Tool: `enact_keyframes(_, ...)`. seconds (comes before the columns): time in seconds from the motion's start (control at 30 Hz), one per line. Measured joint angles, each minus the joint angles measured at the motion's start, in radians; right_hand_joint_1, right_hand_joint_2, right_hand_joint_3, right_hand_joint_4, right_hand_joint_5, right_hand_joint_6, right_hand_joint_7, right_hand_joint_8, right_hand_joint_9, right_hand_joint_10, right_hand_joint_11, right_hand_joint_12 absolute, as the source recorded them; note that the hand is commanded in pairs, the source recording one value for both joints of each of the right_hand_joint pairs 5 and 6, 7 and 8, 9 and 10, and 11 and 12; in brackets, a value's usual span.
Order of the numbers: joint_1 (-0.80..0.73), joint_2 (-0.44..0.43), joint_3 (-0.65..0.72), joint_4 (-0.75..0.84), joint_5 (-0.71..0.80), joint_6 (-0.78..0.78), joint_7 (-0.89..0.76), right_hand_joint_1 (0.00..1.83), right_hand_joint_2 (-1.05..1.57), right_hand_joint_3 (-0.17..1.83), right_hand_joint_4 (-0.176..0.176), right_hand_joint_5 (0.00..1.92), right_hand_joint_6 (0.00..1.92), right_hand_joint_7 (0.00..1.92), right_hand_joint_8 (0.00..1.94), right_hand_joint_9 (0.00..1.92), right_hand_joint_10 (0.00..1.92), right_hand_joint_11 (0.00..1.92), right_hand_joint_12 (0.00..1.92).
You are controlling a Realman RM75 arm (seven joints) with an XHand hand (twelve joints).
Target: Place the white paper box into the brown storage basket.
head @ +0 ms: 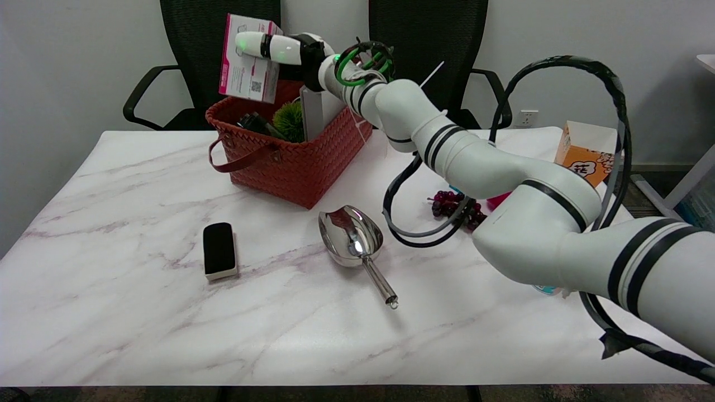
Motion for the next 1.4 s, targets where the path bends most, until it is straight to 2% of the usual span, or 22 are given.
enact_keyframes(0.6,-0.053,-0.002,-0.016,0.056,0.001,-0.006,-0.316,1.12,0.56,0.70,0.000,0.77,0.77,1.20,1.20,1.10,1.10,0.69,0.69)
enact_keyframes(1.4,-0.062,0.006,-0.007,0.165,-0.003,0.000,-0.470,1.09,0.67,0.70,0.000,0.88,0.88,1.25,1.25,1.15,1.15,0.71,0.71)
